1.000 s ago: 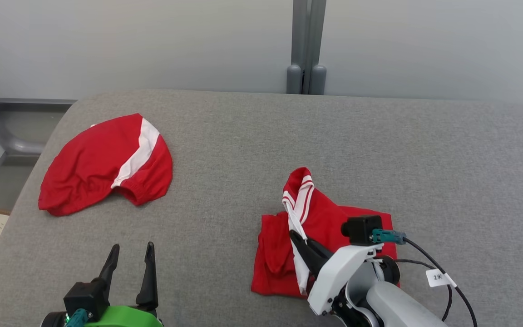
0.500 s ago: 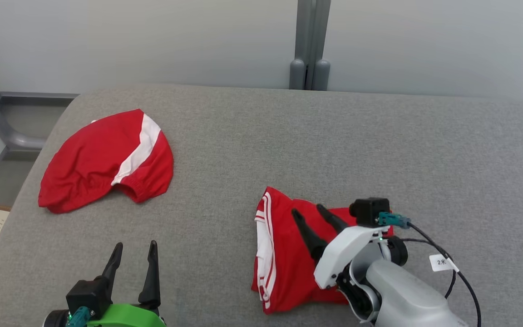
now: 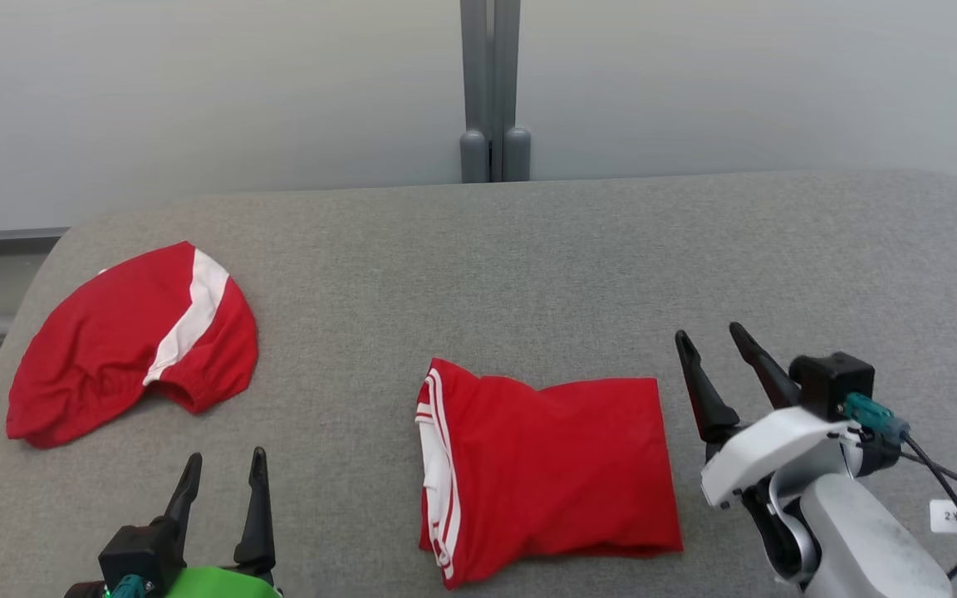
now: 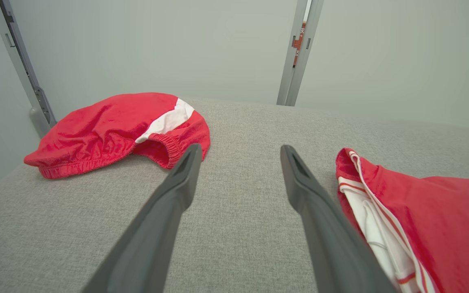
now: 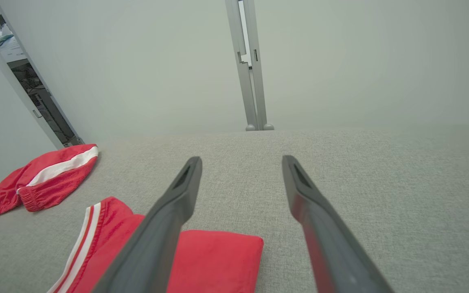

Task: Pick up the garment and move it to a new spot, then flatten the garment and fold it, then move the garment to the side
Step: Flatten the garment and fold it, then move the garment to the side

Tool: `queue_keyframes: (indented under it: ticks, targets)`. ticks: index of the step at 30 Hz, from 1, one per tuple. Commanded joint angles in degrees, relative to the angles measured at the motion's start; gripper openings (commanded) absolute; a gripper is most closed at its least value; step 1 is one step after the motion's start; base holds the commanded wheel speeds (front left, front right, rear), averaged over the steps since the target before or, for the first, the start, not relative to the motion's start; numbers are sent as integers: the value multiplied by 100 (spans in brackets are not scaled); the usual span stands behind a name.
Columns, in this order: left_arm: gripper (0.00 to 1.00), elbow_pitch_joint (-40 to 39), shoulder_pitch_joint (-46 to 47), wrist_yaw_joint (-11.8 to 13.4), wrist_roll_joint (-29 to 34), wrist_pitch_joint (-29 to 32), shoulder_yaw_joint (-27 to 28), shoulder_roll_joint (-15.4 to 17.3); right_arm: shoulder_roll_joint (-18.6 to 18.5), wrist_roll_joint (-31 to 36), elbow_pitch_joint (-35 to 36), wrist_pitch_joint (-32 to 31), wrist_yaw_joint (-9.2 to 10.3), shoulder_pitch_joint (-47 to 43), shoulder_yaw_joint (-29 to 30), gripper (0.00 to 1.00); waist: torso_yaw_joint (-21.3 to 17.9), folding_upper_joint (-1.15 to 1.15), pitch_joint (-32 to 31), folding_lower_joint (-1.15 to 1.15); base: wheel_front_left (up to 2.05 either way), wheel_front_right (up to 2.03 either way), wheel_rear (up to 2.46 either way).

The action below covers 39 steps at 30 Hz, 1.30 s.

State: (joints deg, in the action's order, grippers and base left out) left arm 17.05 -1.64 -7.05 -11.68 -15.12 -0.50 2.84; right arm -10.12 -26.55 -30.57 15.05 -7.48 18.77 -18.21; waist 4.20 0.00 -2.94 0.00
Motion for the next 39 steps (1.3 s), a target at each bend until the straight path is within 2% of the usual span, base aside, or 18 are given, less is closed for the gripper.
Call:
queue_keyframes:
  ticks: [1,8,13,22,39]
  targets:
    - [100,-17,-80,33,10,-2,29,11,-22,177,228,16,-3,-257,107,100,-163,0,-54,0,0,0,0]
    - [100,-34,-125,23,90,-2,138,12,-4,695,1289,16,-3,-1251,674,100,-354,0,-115,0,0,0,0]
    - [100,-90,-179,18,179,-2,200,12,68,867,1754,17,-3,-1810,990,100,-422,0,-156,0,0,0,0]
    - [100,-303,-385,-7,279,-2,242,85,117,1099,2107,17,-3,-2254,1215,100,-480,0,-244,0,0,0,0]
    - [100,-593,-478,-36,205,-2,136,322,240,1442,2475,-138,-3,-2524,1435,100,-200,0,-349,0,0,0,0]
